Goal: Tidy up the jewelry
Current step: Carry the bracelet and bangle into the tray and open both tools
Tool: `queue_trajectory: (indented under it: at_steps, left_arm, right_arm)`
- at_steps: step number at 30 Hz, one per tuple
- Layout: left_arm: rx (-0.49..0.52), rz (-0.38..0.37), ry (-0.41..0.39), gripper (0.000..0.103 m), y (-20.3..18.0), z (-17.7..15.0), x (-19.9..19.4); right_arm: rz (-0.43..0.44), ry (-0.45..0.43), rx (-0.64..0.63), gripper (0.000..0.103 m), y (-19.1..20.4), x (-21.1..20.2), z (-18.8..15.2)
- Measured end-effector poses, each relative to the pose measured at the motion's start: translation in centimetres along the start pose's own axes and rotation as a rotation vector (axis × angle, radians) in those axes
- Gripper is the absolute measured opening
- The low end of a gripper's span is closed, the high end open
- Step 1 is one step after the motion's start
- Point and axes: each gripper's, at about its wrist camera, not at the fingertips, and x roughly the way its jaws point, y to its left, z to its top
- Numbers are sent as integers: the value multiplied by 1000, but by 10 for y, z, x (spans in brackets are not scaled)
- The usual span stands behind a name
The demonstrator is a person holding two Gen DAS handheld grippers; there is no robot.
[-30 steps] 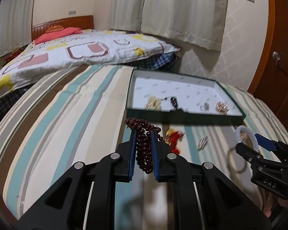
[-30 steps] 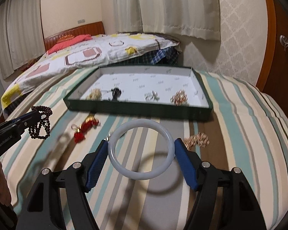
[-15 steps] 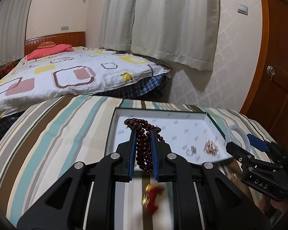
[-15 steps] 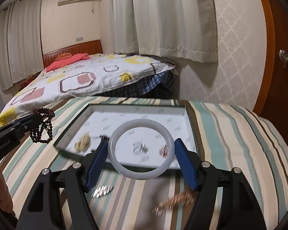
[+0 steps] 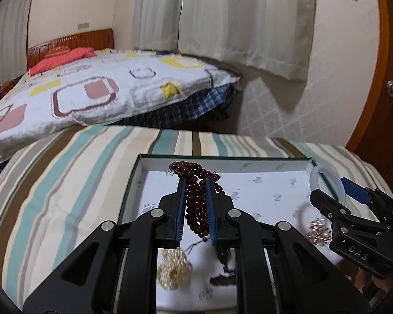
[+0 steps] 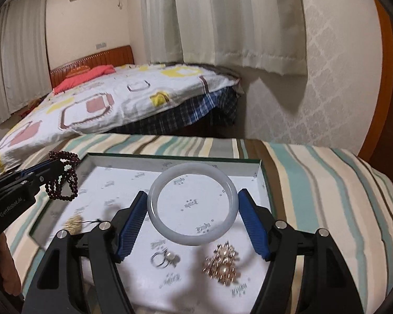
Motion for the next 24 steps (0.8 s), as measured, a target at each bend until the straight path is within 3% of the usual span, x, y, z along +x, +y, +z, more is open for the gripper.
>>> queue_trajectory:
  at_steps: [8, 24]
  left_arm:
    - [9, 21, 112, 15, 4, -2, 48]
    - [-2, 59, 244, 15, 12, -7, 74]
  right_arm:
    - [-2, 109, 7, 69, -7, 36, -5]
    - [-21, 244, -5, 69, -9, 57, -4]
